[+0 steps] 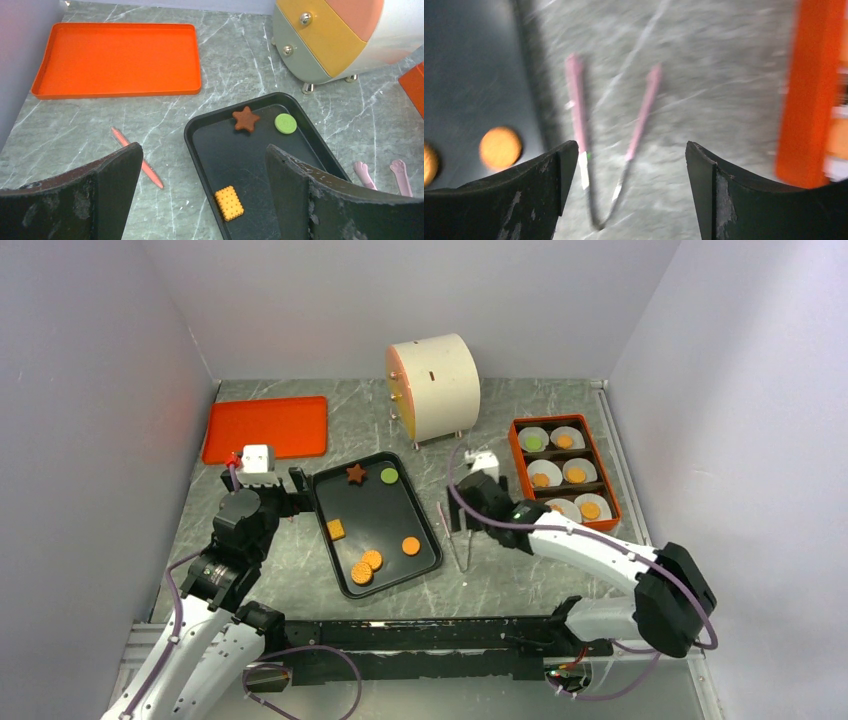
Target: Pack the cookies
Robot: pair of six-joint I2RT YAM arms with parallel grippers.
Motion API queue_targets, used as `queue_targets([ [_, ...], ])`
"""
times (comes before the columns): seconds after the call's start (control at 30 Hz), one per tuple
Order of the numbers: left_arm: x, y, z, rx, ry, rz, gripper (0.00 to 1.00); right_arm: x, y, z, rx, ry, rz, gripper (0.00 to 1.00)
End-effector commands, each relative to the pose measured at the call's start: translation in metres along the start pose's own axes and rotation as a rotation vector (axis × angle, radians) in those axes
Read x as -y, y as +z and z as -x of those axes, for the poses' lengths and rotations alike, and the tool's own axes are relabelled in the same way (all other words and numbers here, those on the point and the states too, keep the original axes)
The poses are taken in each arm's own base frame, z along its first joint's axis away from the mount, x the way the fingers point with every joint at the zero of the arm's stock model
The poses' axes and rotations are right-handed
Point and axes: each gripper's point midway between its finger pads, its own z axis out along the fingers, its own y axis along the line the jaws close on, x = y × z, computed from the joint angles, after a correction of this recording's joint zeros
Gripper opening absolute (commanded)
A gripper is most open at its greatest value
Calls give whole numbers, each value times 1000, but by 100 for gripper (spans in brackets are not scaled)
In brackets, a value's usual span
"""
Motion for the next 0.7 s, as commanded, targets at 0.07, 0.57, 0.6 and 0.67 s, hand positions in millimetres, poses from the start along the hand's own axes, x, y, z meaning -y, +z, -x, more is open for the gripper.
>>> queue_targets([
  [0.07,2,1,8,27,-19,-10,96,105,-8,39,67,194,-290,86],
  [0.57,3,0,9,35,-23,-19,96,140,15,-7,-126,355,-258,88],
  [0.6,3,0,10,36,-24,-18,96,137,15,-12,-142,361,-241,88],
  [0.67,4,0,10,38,-25,-21,96,131,11,-20,-170,368,-212,88],
])
